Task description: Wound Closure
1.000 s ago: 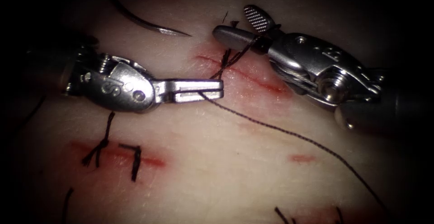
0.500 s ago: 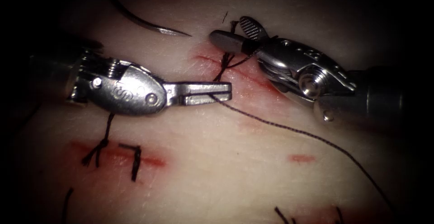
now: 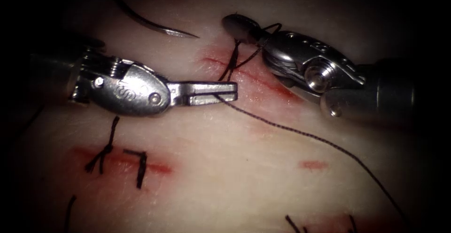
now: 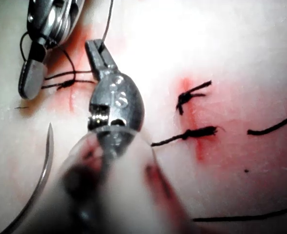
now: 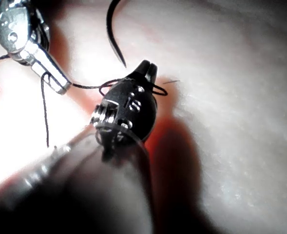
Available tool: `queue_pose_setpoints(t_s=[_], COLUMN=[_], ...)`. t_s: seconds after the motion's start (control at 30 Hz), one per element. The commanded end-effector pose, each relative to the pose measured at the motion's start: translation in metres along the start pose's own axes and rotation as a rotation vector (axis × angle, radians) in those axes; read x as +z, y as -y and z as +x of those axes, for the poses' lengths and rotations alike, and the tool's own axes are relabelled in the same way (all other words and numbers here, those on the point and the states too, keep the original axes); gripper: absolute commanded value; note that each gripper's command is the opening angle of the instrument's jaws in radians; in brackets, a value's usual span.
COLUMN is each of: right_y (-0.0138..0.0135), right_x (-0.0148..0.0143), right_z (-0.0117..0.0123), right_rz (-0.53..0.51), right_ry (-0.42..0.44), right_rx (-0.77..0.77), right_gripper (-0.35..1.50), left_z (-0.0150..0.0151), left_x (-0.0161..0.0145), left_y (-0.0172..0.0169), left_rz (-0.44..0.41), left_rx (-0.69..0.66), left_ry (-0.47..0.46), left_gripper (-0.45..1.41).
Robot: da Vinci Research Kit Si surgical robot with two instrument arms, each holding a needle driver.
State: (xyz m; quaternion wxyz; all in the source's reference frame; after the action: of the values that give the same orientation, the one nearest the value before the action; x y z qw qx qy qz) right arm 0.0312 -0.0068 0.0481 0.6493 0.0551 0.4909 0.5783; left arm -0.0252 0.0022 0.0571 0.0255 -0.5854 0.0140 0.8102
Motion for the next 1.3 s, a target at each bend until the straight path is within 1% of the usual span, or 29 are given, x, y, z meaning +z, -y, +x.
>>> queue_pose_setpoints(t_s=[0.03, 0.13, 0.2, 0.23, 0.37, 0.4, 0.43, 0.53, 0.7, 0.93, 1.03, 1.3], right_y=[0.0012, 0.0024, 0.003, 0.0031, 0.0032, 0.0032, 0.0031, 0.0029, 0.0028, 0.003, 0.0034, 0.0044], right_x=[0.0005, -0.0006, -0.0014, -0.0017, -0.0028, -0.003, -0.0033, -0.0038, -0.0043, -0.0048, -0.005, -0.0055], right_z=[0.0002, 0.0006, 0.0002, 0.0, -0.0009, -0.001, -0.0012, -0.0016, -0.0023, -0.0032, -0.0035, -0.005], right_rz=[0.014, 0.023, 0.043, 0.05, 0.066, 0.068, 0.07, 0.08, 0.1, 0.114, 0.121, 0.133], right_ry=[-0.015, -0.036, -0.075, -0.08, -0.081, -0.081, -0.084, -0.114, -0.118, -0.117, -0.114, -0.096], right_rx=[-0.021, -0.103, -0.146, -0.165, -0.196, -0.198, -0.205, -0.212, -0.237, -0.25, -0.257, -0.276], right_gripper=[-0.35, -0.35, -0.35, -0.35, -0.35, -0.35, -0.35, -0.35, -0.35, -0.35, -0.35, -0.35], left_z=[-0.0003, 0.0001, 0.0003, 0.0003, -0.0001, -0.0003, -0.0005, -0.0011, -0.002, -0.0032, -0.0038, -0.0045], left_x=[0.0004, -0.001, -0.0024, -0.0028, -0.0047, -0.005, -0.0055, -0.0066, -0.0072, -0.0073, -0.0073, -0.0071], left_y=[0.0002, 0.0023, 0.004, 0.0045, 0.0069, 0.0075, 0.0082, 0.0104, 0.0133, 0.0167, 0.0185, 0.0211], left_rz=[0.008, 0.016, 0.023, 0.029, 0.041, 0.042, 0.03, 0.034, 0.042, 0.099, 0.146, 0.259], left_rx=[-0.015, -0.039, -0.069, -0.074, -0.128, -0.179, -0.218, -0.227, -0.248, -0.262, -0.204, -0.07], left_ry=[0.006, 0.022, 0.014, 0.012, 0.006, 0.002, -0.031, -0.083, -0.072, -0.023, 0.027, 0.167], left_gripper=[-0.45, -0.45, -0.45, -0.45, -0.45, -0.45, -0.45, -0.45, -0.45, -0.45, -0.45, -0.45])
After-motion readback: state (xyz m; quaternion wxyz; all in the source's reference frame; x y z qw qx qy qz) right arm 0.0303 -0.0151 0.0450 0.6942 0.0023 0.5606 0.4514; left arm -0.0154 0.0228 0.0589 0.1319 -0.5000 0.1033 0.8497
